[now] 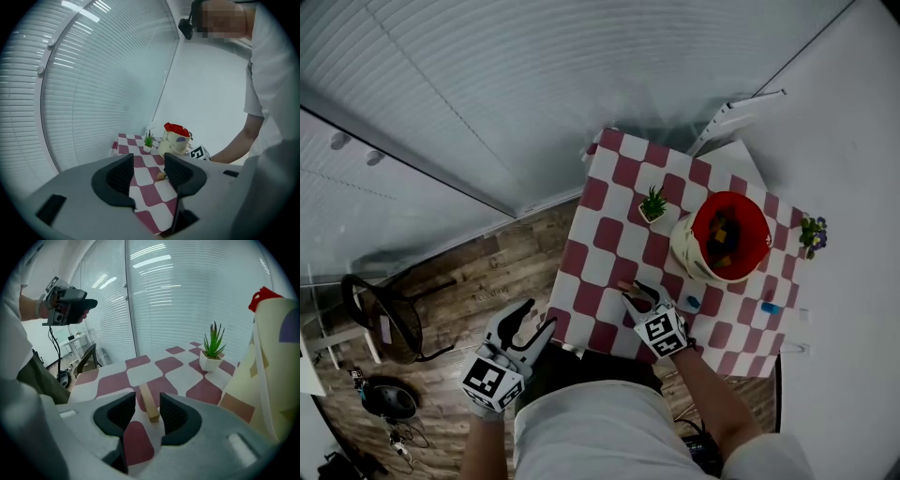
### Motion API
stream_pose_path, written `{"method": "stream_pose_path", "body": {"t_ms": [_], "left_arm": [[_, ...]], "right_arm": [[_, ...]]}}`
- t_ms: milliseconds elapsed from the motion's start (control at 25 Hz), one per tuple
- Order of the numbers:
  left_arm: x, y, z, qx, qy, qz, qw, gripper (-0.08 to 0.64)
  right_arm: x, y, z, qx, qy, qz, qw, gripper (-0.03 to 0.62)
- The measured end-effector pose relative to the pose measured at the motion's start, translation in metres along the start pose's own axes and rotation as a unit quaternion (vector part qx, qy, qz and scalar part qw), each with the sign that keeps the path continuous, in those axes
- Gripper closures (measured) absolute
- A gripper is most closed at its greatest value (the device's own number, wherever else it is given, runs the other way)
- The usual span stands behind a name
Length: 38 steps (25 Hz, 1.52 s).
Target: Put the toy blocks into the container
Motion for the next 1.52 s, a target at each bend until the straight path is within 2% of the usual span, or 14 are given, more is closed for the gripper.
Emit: {"method": "stream_pose_path", "body": {"t_ms": [80,200,440,800,1000,1520], "left_arm": [[0.003,0.000,0.003,-0.002,-0.005,0.000,1.0000,0.376],[0.007,0.002,0.005,-0.008,-0.010,-0.001,0.9999,0.376],[0.009,0.004,0.010,-0.009,-0.013,-0.003,0.9999,0.376],[0.003,0.009,0.007,0.002,-0.010,0.002,0.9999,0.376],[-0.006,0.016,0.012,0.028,-0.012,0.010,0.9995,0.376],[-0.029,0.050,0.041,0.123,0.035,0.017,0.9917,0.376]], "right_arm": [[0.005,0.002,0.002,-0.002,-0.002,-0.004,1.000,0.426],[0.007,0.003,0.006,-0.001,-0.002,-0.001,1.000,0.469],[0.006,0.005,0.006,-0.006,-0.017,-0.005,1.000,0.514],[-0.010,-0.009,0.011,0.007,-0.008,0.015,1.000,0.515],[-0.029,-0.032,0.015,0.032,0.006,0.036,0.999,0.516],[-0.076,-0.109,0.020,0.115,0.030,0.105,0.987,0.517]]}}
Point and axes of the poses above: the fingertips, and each gripper's own axes: y forward along the fingers, z to its right, x out of its underside, the point moved 3 cm from there along -y, backward along the fingers, and after that the axes turned 8 degrees about -x, right-handed, at the moved point
